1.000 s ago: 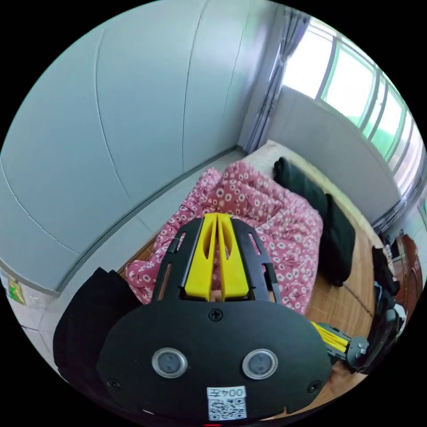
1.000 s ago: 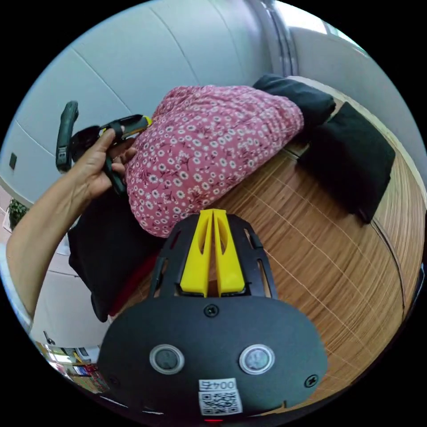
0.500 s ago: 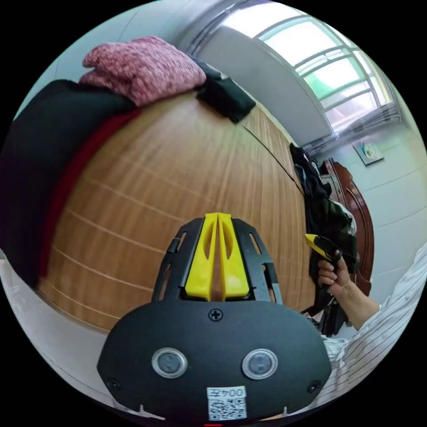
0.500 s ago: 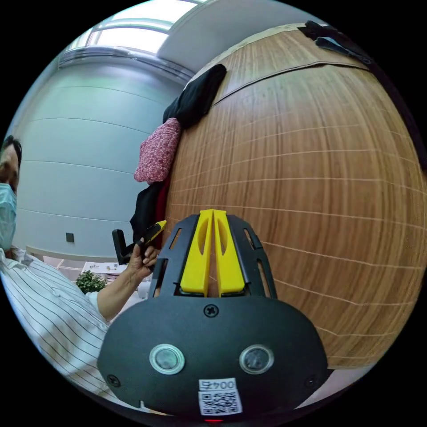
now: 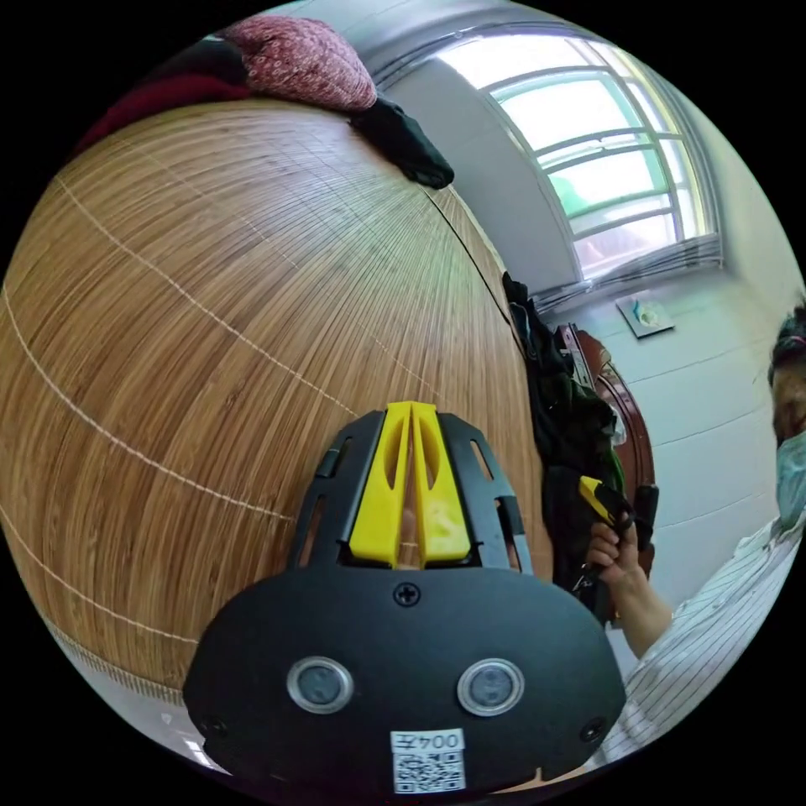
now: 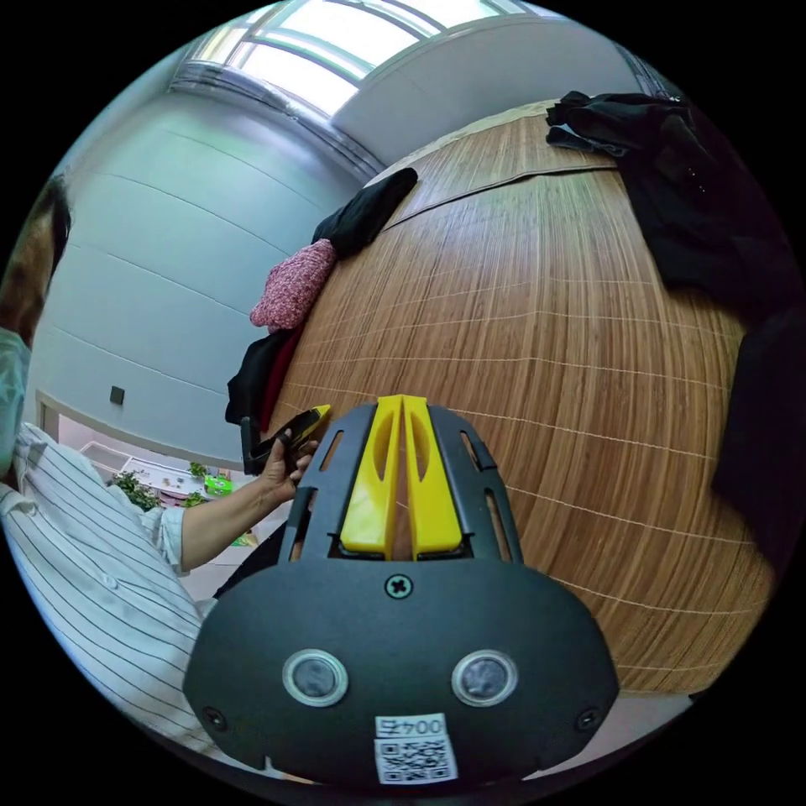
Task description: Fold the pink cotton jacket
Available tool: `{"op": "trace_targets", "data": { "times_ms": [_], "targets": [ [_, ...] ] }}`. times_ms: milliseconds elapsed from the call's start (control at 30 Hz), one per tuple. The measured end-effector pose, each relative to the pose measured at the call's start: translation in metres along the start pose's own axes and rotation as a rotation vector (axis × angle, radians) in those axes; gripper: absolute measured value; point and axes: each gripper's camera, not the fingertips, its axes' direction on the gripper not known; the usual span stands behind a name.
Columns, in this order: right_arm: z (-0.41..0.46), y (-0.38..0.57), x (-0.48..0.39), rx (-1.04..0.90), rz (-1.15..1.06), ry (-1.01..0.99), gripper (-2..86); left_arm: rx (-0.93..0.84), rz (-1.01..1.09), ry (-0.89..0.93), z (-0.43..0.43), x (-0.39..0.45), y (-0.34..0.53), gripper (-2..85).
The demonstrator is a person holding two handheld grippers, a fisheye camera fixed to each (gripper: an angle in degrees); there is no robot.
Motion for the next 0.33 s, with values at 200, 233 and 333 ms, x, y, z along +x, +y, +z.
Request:
{"op": "trace_targets", "data": {
  "times_ms": [200, 233, 333],
  "targets": [
    [-0.012, 0.015, -0.016, 0.02, -0.11, -0.016, -0.7, 0.002, -0.011, 0.108, 0.026, -0.057, 0.018, 0.1],
    [-0.014, 0.02, -0.021, 0.033, -0.119, -0.027, -0.7, 0.003, -0.011, 0.116, 0.033, -0.066, 0.021, 0.1],
    [-0.021, 0.038, -0.042, 0.084, -0.143, -0.052, -0.7, 0.004, -0.007, 0.129, 0.048, -0.086, 0.032, 0.1]
  ]
}}
